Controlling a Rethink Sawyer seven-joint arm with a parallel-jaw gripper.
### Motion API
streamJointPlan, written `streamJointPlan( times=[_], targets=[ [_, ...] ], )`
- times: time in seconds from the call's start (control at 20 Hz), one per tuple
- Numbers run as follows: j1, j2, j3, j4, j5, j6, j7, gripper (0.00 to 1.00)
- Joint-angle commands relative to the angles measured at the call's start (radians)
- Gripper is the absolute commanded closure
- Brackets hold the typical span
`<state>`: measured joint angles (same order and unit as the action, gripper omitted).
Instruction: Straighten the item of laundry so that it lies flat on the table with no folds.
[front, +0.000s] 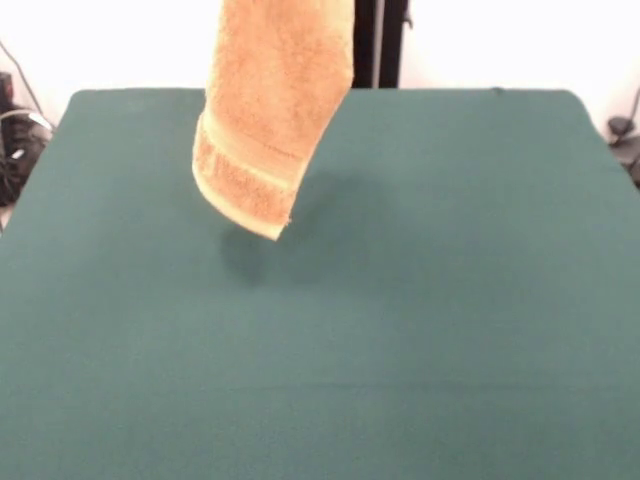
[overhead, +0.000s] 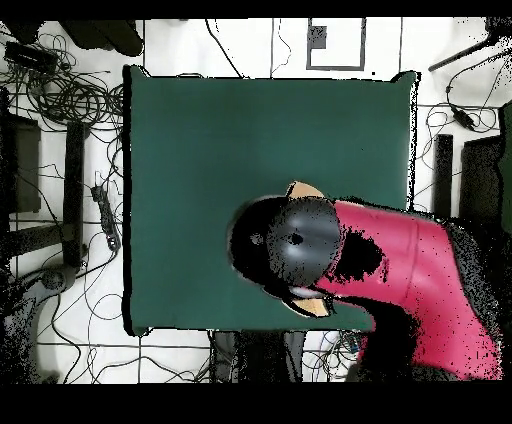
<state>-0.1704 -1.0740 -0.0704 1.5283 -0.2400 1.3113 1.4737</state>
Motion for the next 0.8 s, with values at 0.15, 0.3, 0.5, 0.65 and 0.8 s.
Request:
streamJointPlan(
  times=[0.15,0.3,0.5,0.65,0.8],
  targets=[
    [0.028,0.182,0.143,0.119,0.033,-0.029,-0.002,1.0],
    [0.056,0.171,0.137,0.125,0.035,-0.031,0.032,1.0],
    [0.091,0.14,0.125,0.183,0.055,-0.084,0.066,1.0],
    [0.117,0.113,0.125,0.23,0.06,-0.138,0.062,1.0],
    [0.165,0.098,0.121,0.226,0.063,-0.125,0.098,1.0]
  ],
)
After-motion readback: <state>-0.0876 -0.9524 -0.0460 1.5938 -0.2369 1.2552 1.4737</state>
